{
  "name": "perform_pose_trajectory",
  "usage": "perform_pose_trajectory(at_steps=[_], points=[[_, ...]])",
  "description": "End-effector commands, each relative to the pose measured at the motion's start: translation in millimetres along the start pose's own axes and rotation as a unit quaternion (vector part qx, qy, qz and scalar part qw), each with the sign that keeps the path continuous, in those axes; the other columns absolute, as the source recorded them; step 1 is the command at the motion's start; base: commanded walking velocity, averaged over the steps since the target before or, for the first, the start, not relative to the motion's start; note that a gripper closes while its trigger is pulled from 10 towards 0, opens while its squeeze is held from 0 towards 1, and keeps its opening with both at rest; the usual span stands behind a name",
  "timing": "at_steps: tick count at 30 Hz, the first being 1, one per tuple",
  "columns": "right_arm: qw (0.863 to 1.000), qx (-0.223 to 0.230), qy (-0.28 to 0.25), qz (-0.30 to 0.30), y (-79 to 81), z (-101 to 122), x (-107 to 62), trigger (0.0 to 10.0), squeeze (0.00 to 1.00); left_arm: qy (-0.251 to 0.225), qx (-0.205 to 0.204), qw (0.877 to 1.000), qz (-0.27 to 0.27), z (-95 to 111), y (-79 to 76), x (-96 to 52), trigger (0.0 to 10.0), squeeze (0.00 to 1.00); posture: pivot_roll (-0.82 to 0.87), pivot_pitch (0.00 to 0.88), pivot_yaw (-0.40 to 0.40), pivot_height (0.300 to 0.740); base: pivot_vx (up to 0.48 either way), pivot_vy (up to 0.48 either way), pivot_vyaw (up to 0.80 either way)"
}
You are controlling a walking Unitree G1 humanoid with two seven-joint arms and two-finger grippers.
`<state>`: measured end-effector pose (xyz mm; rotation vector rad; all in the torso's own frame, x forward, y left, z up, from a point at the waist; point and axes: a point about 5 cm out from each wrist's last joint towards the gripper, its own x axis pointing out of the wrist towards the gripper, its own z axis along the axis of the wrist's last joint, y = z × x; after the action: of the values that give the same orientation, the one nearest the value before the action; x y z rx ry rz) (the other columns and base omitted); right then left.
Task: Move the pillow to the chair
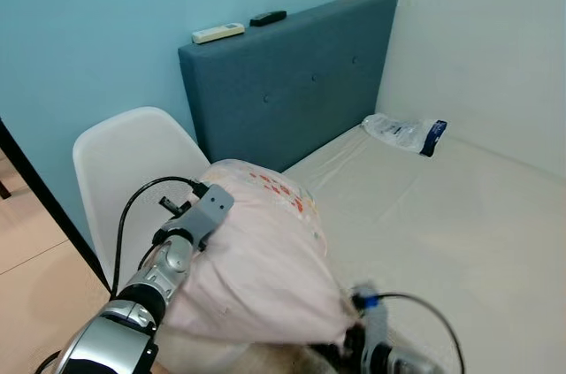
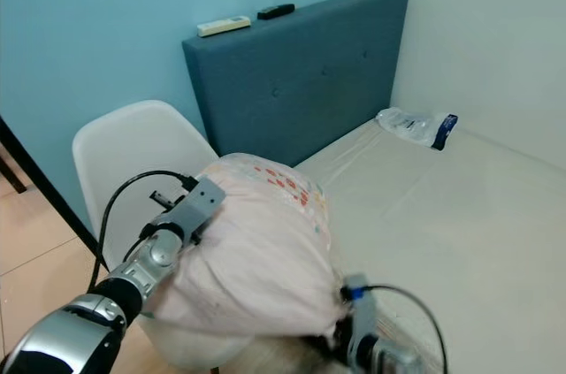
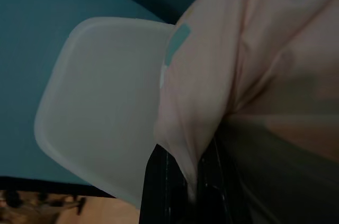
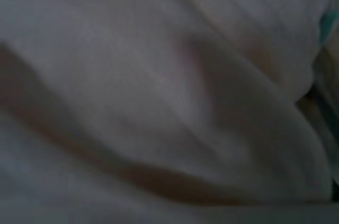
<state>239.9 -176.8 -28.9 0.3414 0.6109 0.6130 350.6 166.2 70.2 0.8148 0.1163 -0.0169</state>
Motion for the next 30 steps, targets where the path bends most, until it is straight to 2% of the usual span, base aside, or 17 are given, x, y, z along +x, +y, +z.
perform_pose_trajectory(at_steps=[1, 6, 9, 11, 12, 13, 14, 15, 18, 19, 21, 23, 24, 25, 27, 29, 30], points=[[0.998, -0.010, -0.056, -0.019, -3.7, 26, 3.5, 10.0, 0.00, 0.018, 0.042, 0.998, 0.043, -15, 24.9, 1.6, 10.0, 0.00, -0.11, 0.000, 0.047, 0.740, 0.000, 0.000, 0.00], [0.994, -0.021, -0.103, -0.038, -5.4, 49, 6.6, 10.0, 0.00, 0.042, 0.084, 0.994, 0.057, -30, 39.7, -0.5, 10.0, 0.00, -0.11, 0.000, 0.052, 0.740, 0.000, 0.000, 0.00], [0.995, -0.033, -0.091, -0.038, -5.3, 50, 7.5, 10.0, 0.00, 0.052, 0.104, 0.991, 0.061, -37, 44.4, -2.1, 10.0, 0.00, -0.11, 0.000, 0.053, 0.740, 0.000, 0.000, 0.00], [0.996, -0.050, -0.063, -0.044, -5.7, 46, 8.2, 10.0, 0.00, 0.055, 0.110, 0.990, 0.063, -39, 46.4, -2.8, 10.0, 0.00, -0.11, 0.000, 0.054, 0.740, 0.000, 0.000, 0.00], [0.996, -0.067, -0.027, -0.054, -6.9, 40, 8.3, 10.0, 0.00, 0.057, 0.117, 0.989, 0.066, -41, 48.0, -3.4, 10.0, 0.00, -0.11, 0.000, 0.053, 0.740, 0.000, 0.000, 0.00], [0.996, -0.067, -0.027, -0.054, -6.9, 40, 8.3, 10.0, 0.00, 0.057, 0.117, 0.989, 0.066, -41, 48.0, -3.4, 10.0, 0.00, -0.11, 0.000, 0.053, 0.740, 0.000, 0.000, 0.00], [0.991, -0.091, 0.044, -0.085, -11.6, 27, 6.4, 10.0, 0.00, 0.061, 0.118, 0.989, 0.068, -44, 49.9, -4.4, 10.0, 0.00, -0.11, 0.000, 0.052, 0.740, 0.000, 0.000, 0.00], [0.987, -0.098, 0.077, -0.105, -15.3, 22, 4.0, 10.0, 0.00, 0.060, 0.123, 0.988, 0.068, -45, 50.6, -4.7, 10.0, 0.00, -0.11, 0.000, 0.051, 0.740, 0.000, 0.000, 0.00], [0.983, -0.103, 0.095, -0.117, -17.8, 19, 2.3, 10.0, 0.00, 0.060, 0.127, 0.988, 0.068, -45, 51.0, -4.9, 10.0, 0.00, -0.11, 0.000, 0.051, 0.740, 0.000, 0.000, 0.00], [0.971, -0.106, 0.151, -0.152, -25.5, 11, -4.6, 10.0, 0.00, 0.063, 0.134, 0.987, 0.070, -47, 53.3, -5.5, 10.0, 0.00, -0.11, 0.000, 0.051, 0.740, 0.000, 0.000, 0.00], [0.967, -0.103, 0.161, -0.168, -28.5, 10, -7.1, 10.0, 0.00, 0.064, 0.137, 0.986, 0.071, -48, 54.3, -5.8, 10.0, 0.00, -0.12, 0.000, 0.051, 0.740, 0.000, 0.000, 0.00], [0.965, -0.091, 0.160, -0.187, -31.9, 12, -9.4, 10.0, 0.00, 0.065, 0.139, 0.986, 0.072, -49, 55.0, -6.1, 10.0, 0.00, -0.12, 0.000, 0.051, 0.740, 0.000, 0.000, 0.00], [0.954, -0.102, 0.160, -0.233, -40.0, 18, -14.7, 10.0, 0.00, 0.064, 0.150, 0.984, 0.071, -50, 56.2, -6.4, 10.0, 0.00, -0.12, 0.000, 0.053, 0.740, 0.000, 0.000, 0.00], [0.954, -0.102, 0.160, -0.233, -40.0, 18, -14.7, 10.0, 0.00, 0.064, 0.150, 0.984, 0.071, -50, 56.2, -6.4, 10.0, 0.00, -0.12, 0.000, 0.053, 0.740, 0.000, 0.000, 0.00], [0.943, -0.120, 0.135, -0.280, -47.1, 29, -18.4, 10.0, 0.00, 0.065, 0.159, 0.983, 0.070, -51, 57.5, -6.8, 10.0, 0.00, -0.12, 0.000, 0.052, 0.740, 0.000, 0.000, 0.00], [0.944, -0.128, 0.114, -0.283, -46.9, 35, -16.9, 10.0, 0.00, 0.069, 0.156, 0.983, 0.070, -52, 57.9, -7.1, 10.0, 0.00, -0.12, 0.000, 0.052, 0.740, 0.000, 0.000, 0.00], [0.952, -0.132, 0.061, -0.271, -42.3, 48, -10.9, 10.0, 0.00, 0.077, 0.145, 0.984, 0.067, -55, 56.5, -8.3, 10.0, 0.00, -0.12, 0.000, 0.055, 0.740, 0.000, 0.000, 0.00]])
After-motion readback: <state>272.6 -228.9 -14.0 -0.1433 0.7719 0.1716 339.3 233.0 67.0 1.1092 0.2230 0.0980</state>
